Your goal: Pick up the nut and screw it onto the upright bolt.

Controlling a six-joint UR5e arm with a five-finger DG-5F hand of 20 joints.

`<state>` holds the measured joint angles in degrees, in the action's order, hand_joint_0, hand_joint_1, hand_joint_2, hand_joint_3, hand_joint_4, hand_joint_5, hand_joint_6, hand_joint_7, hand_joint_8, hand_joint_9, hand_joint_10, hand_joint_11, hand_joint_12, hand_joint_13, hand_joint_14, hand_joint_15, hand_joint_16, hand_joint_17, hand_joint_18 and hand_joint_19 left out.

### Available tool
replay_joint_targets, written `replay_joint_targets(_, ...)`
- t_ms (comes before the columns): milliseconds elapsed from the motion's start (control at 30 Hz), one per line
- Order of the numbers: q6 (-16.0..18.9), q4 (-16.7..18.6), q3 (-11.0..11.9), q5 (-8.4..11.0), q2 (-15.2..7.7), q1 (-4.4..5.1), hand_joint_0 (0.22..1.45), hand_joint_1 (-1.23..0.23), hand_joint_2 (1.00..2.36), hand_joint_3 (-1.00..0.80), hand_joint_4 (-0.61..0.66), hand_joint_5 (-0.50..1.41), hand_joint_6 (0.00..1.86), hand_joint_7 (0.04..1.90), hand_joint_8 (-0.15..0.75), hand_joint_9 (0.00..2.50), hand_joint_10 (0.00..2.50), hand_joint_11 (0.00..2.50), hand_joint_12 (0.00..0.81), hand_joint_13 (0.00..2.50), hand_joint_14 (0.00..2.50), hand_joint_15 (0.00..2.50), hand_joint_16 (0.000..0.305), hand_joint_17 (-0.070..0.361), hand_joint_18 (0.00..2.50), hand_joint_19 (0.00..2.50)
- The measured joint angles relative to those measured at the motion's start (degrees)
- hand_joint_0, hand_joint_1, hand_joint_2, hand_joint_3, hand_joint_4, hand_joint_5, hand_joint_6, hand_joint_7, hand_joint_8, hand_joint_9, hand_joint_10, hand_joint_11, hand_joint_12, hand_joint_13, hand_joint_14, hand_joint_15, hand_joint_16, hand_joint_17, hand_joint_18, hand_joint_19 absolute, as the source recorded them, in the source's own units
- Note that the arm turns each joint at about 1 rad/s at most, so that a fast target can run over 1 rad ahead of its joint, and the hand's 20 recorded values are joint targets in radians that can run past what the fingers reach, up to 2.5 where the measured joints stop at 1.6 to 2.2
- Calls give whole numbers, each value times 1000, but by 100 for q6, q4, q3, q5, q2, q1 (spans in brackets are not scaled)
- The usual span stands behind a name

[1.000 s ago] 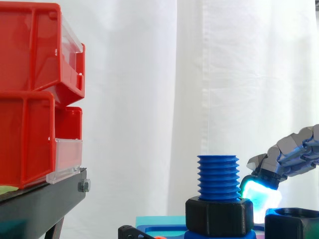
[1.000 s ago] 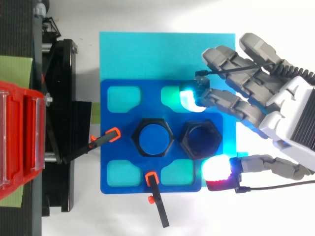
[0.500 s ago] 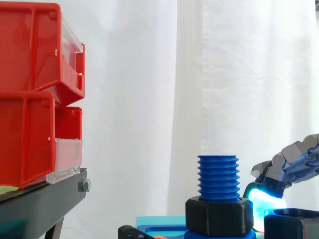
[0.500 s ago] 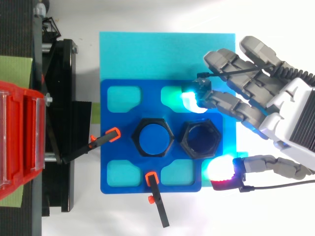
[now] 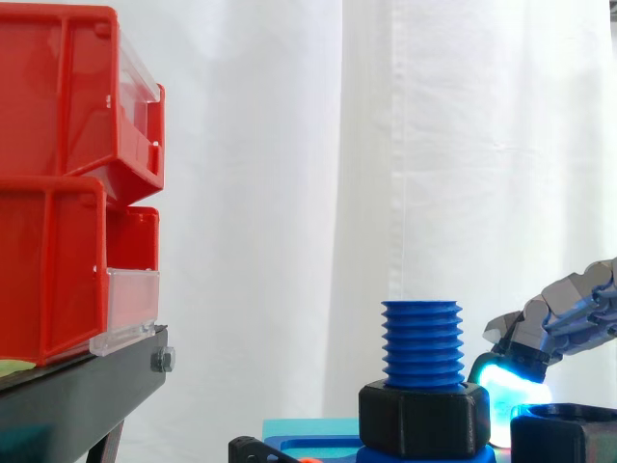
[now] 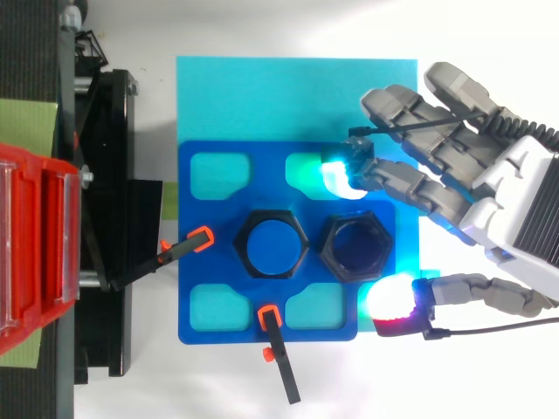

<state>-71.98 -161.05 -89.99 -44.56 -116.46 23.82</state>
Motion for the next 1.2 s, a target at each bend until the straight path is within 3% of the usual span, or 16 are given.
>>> replay_joint_targets(600,-15,100,7,12,3,2,410,-720,1000,-500,253,-242,502,823,288,114,0,0,394,191,0,0,57,129,89,0)
replay_joint_targets(1200,-70,288,8,49,1,38,355,-734,1000,-500,321,-229,503,950,317,159,0,0,422,229,0,0,62,140,149,0)
